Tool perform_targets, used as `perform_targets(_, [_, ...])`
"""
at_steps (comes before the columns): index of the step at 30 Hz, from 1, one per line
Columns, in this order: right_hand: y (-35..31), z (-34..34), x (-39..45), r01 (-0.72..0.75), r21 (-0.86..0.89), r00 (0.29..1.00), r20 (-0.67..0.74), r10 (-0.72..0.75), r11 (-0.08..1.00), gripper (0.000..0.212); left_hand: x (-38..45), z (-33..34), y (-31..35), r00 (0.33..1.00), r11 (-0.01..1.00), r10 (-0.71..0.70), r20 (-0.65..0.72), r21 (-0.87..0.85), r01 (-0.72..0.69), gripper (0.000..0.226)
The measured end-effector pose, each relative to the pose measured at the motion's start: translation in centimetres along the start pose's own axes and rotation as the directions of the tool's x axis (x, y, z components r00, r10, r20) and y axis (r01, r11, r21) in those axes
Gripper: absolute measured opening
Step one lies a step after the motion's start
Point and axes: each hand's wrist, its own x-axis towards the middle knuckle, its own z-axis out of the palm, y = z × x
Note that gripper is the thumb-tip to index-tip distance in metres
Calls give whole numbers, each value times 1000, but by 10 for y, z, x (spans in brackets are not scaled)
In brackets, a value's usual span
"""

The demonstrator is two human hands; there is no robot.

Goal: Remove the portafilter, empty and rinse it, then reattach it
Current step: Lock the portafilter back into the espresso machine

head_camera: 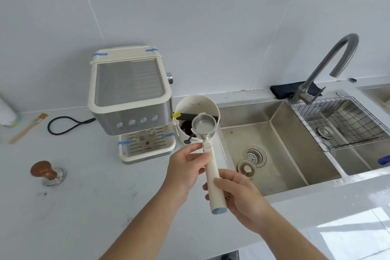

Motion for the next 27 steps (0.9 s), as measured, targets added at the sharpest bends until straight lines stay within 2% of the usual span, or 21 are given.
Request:
perform_targets(6, [19, 41, 4, -20, -122, 999, 27, 24, 992, 22, -17, -46, 3, 998, 1000, 12, -65, 17, -11, 30])
perform_targets(12, [35, 73, 5, -56, -196, 994, 80, 73, 979, 38, -34, -79, 1, 991, 1000, -8, -132, 12, 10, 30])
perform_targets(18, [51, 97, 10, -38, -247, 990, 121, 70, 968, 33, -46, -113, -4, 985, 998, 5, -170, 62, 5, 26])
perform_targets(23, [54, 107, 17, -62, -243, 981, 166, 104, 968, 35, -48, -135, 2, 987, 976, 36, -158, 218, 0, 24])
perform_targets(27, [54, 114, 28, -114, -223, 973, 172, 155, 968, 33, -46, -154, 18, 976, 919, 127, -176, 390, -50, 19])
